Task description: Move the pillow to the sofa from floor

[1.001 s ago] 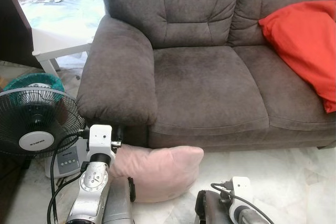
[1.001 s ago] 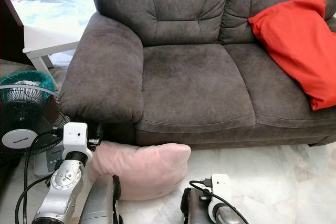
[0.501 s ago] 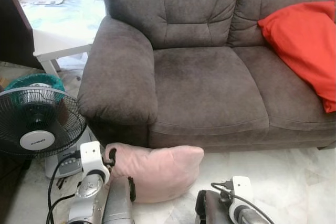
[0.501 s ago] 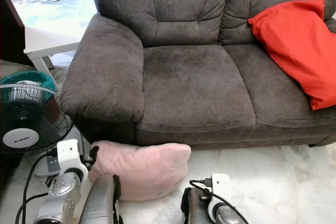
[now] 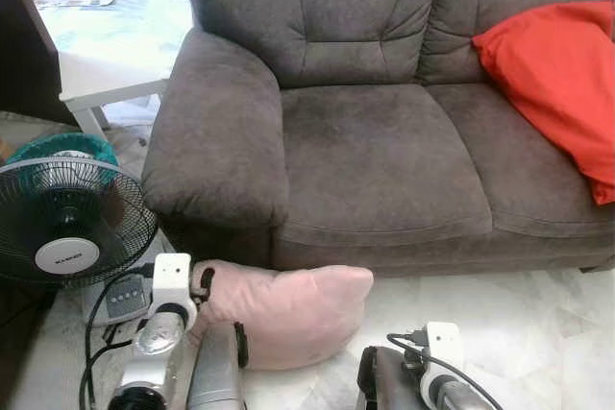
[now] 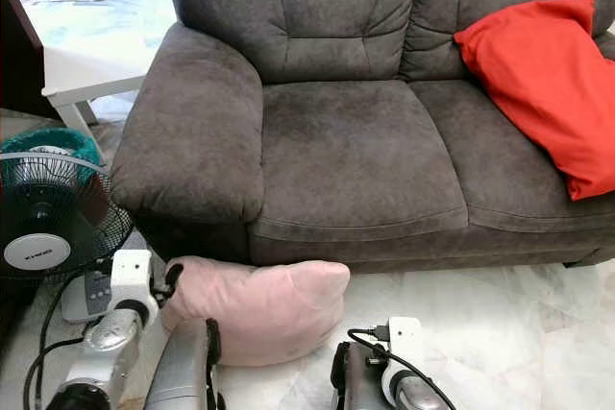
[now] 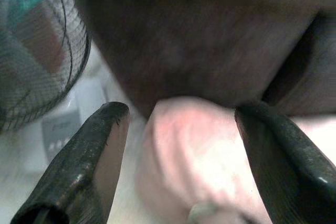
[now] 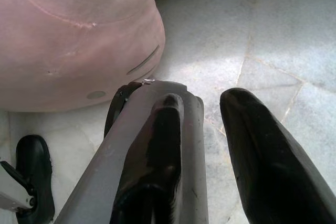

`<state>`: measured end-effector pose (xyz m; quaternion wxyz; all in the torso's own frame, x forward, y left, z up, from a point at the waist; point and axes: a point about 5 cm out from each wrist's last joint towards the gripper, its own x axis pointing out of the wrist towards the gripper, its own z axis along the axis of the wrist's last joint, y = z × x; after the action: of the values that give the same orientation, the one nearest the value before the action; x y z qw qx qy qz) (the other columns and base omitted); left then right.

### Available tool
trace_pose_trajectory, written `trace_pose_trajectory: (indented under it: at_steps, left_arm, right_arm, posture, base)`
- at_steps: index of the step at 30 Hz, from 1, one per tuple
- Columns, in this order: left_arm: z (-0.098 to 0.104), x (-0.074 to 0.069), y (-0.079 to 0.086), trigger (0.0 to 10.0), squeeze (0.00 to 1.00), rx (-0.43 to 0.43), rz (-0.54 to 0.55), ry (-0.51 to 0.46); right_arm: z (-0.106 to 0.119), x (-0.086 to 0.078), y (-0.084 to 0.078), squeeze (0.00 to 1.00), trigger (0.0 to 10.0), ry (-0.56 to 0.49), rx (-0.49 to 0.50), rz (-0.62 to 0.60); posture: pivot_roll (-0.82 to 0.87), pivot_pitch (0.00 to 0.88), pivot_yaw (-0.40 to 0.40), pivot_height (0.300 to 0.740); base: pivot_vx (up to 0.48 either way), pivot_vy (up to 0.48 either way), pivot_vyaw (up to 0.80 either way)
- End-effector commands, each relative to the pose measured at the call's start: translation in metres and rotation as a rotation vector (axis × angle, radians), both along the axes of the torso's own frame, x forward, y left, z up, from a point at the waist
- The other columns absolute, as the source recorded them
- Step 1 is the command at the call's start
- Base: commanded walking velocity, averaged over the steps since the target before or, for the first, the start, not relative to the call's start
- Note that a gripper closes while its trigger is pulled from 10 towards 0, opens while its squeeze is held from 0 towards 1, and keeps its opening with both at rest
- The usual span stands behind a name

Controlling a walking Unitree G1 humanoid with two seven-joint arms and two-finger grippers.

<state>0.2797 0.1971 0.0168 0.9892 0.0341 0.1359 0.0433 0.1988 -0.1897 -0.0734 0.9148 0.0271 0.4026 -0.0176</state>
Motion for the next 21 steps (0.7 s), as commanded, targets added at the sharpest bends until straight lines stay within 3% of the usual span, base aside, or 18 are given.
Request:
trace_pose_trajectory:
  at_steps: [1, 6, 16, 21]
  left_arm:
    - [0.0009, -0.0022, -0.0042, 10.0, 0.00, 0.015, -0.011, -0.036]
    - [-0.0002, -0.0048, -0.0117, 10.0, 0.00, 0.016, -0.033, -0.069]
    - [-0.0011, -0.0039, -0.0051, 10.0, 0.00, 0.020, 0.001, -0.070]
    - [-0.0035, -0.0030, -0.0046, 10.0, 0.00, -0.006, 0.012, -0.050]
  right_arm:
    - [-0.0029, -0.0055, -0.0017, 0.00, 10.0, 0.021, 0.003, -0.012]
    - [-0.0030, -0.0053, -0.0008, 0.00, 10.0, 0.023, 0.003, -0.008]
    - [-0.0038, -0.0063, -0.0010, 0.00, 10.0, 0.037, 0.000, -0.003]
    - [-0.0037, -0.0066, -0.0021, 0.00, 10.0, 0.032, -0.005, -0.003]
  posture:
    - [0.18, 0.075, -0.072, 0.559]
    - [0.18, 0.075, -0.071, 0.559]
    - [0.18, 0.077, -0.072, 0.519]
    - [0.18, 0.082, -0.078, 0.519]
  base:
    - [0.000, 0.000, 0.00]
    - [0.000, 0.000, 0.00]
    - [0.000, 0.000, 0.00]
    - [0.000, 0.000, 0.00]
